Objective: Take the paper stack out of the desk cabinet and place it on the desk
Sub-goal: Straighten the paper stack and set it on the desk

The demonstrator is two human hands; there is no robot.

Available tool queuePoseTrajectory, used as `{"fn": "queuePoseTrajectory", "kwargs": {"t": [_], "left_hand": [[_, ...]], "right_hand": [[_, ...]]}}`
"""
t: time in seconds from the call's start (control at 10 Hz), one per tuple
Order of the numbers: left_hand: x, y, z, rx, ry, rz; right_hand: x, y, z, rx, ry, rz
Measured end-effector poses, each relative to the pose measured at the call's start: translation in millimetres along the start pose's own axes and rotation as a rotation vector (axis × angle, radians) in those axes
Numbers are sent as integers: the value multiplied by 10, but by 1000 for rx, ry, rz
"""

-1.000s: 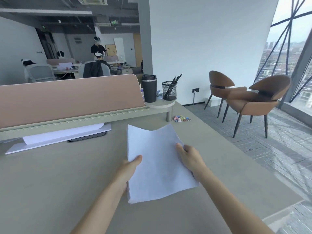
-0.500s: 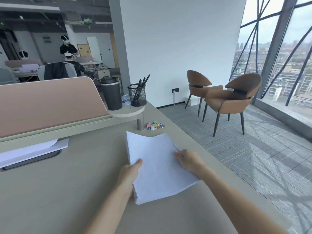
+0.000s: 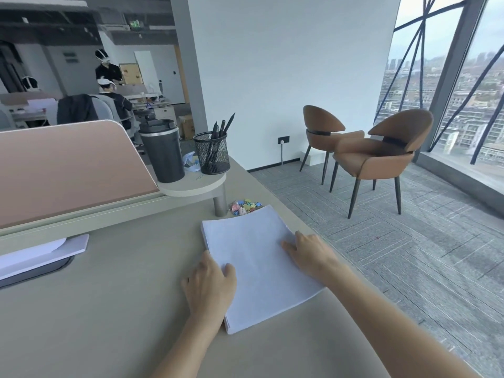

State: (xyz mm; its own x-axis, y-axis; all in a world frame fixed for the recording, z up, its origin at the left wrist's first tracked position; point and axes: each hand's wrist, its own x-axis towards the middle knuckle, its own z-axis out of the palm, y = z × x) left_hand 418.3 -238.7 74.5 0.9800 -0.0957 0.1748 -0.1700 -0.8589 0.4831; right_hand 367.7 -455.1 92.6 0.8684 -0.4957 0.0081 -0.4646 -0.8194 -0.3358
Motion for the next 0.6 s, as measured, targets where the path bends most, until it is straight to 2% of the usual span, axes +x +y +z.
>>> {"fn": "queuePoseTrajectory", "kwargs": {"t": [0.2, 0.4, 0.5, 0.6], "left_hand": [[64, 10, 155, 69, 31, -52], [40, 5, 155, 77, 50, -52], [27, 28, 129, 68, 21, -69], [-47, 18, 19, 46, 25, -59]], "right_hand": [[136, 62, 37, -101, 48, -79], [137, 7, 34, -304, 43, -115], [117, -34, -32, -321, 46, -83], [15, -60, -82, -219, 137, -68]]}}
